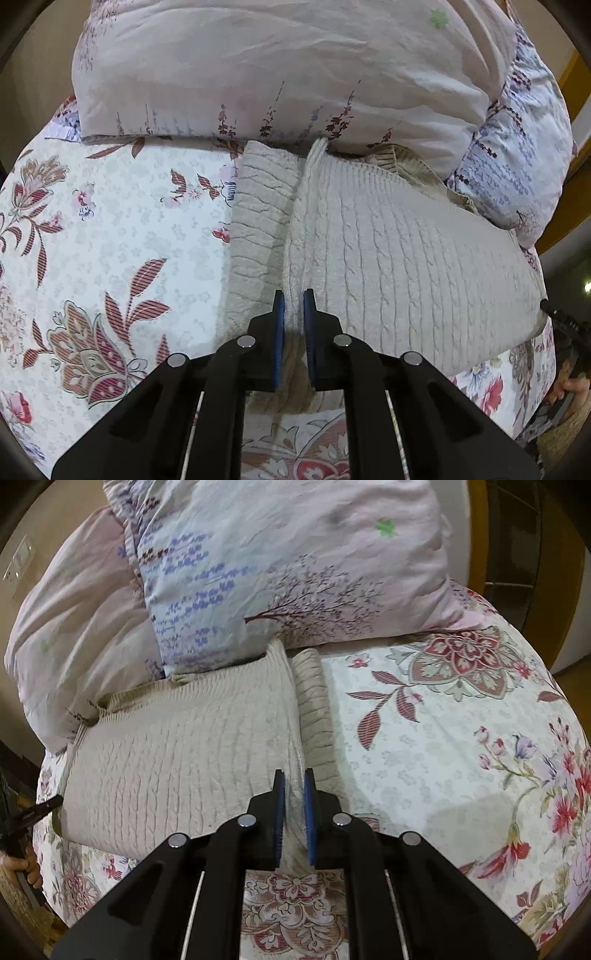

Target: Fold small clothes

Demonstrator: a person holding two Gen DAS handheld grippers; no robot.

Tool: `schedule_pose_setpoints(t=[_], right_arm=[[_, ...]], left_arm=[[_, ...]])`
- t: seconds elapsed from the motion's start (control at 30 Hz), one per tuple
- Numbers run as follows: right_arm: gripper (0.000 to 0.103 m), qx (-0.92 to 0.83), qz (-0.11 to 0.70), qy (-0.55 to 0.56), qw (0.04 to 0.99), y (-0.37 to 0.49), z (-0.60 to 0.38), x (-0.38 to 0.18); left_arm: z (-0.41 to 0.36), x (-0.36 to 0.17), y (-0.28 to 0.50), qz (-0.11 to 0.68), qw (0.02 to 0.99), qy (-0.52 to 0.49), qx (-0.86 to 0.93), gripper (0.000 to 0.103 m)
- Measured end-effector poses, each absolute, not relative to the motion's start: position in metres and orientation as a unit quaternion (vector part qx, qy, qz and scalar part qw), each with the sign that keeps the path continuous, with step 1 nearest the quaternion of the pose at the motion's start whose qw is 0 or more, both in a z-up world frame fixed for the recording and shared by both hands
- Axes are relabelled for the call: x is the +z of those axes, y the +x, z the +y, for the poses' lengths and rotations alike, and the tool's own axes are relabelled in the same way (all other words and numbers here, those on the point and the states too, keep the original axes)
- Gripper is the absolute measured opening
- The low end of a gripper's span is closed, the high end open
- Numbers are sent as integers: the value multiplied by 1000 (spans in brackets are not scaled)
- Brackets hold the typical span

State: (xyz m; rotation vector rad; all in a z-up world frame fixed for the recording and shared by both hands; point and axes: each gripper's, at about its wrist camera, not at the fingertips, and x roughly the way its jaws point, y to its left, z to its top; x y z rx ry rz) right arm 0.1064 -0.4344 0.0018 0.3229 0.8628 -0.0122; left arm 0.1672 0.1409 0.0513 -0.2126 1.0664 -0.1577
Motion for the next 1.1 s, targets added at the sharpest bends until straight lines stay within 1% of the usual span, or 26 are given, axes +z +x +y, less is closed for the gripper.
schedule_pose_setpoints(t=[0.13, 0.33, 0.47, 0.57, 0.67, 0.7, 0.73, 0.77, 0.83, 0.9, 0.93, 1.1], right_arm=[[9, -7, 416, 163, 895, 97, -438, 1], [9, -32, 452, 157, 877, 105, -438, -23], [10, -42, 459, 150, 875, 105, -433, -29], [12, -49, 463, 142, 873, 106, -429, -34], [27, -56, 459, 131, 877, 106, -424, -27], [39, -59, 456, 127, 879, 106, -423, -24], [45, -64, 443, 120, 886, 104, -420, -17], [46, -65, 433, 115, 892, 103, -417, -12], [52, -53, 408, 99, 906, 102, -404, 1], [54, -24, 403, 88, 911, 107, -388, 6], [54, -7, 407, 77, 910, 113, -376, 6], [54, 38, 431, 51, 900, 138, -332, -7]], left_arm=[[147, 54, 161, 506, 853, -99, -83, 9], [154, 38, 160, 517, 845, -110, -74, 9], [149, 36, 162, 516, 848, -101, -69, 9], [147, 38, 164, 516, 847, -106, -68, 9], [152, 44, 163, 513, 845, -131, -73, 10], [154, 49, 162, 507, 847, -140, -73, 11], [154, 52, 160, 502, 851, -141, -68, 11], [153, 60, 158, 490, 859, -138, -61, 13], [146, 70, 157, 473, 869, -132, -68, 22], [128, 79, 158, 460, 877, -116, -83, 50], [119, 80, 161, 459, 878, -107, -91, 53], [84, 68, 175, 478, 870, -71, -101, 56]])
